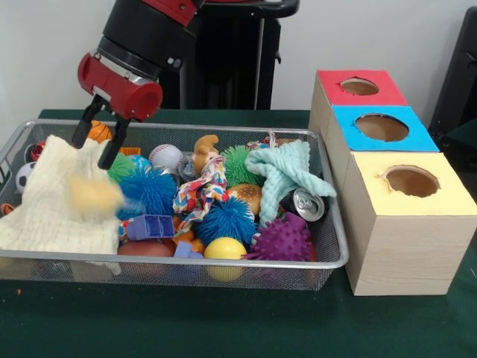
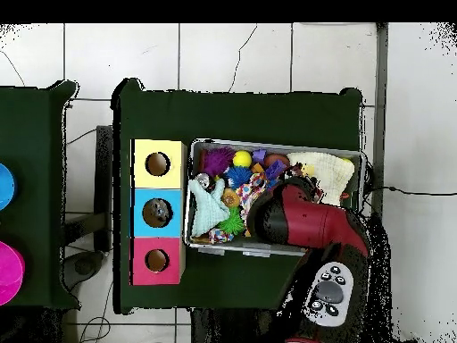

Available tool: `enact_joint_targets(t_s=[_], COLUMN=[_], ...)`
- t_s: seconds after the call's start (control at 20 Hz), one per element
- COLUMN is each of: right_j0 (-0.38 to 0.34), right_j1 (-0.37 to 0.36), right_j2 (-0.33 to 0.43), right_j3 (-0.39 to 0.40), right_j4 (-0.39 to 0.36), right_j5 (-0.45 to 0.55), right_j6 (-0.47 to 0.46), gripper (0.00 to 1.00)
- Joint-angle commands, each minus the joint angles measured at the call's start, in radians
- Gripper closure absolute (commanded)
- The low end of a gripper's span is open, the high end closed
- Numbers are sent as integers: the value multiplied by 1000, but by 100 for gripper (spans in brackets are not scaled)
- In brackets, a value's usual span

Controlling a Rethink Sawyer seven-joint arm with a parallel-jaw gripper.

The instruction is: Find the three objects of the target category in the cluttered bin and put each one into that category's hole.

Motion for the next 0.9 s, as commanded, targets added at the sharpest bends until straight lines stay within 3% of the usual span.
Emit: enact_joint_targets(t_s=[0.05, 0.15, 0.45, 0.9], right_j0=[39, 61, 63, -51], right_j1=[67, 89, 81, -21], right_j2=[7, -40, -33, 188], right_j3=[-1, -6, 3, 132], right_j4=[-20, 5, 22, 82], right_j5=[144, 129, 147, 257], right_j6=[19, 70, 65, 25], gripper=[0, 0, 0, 0])
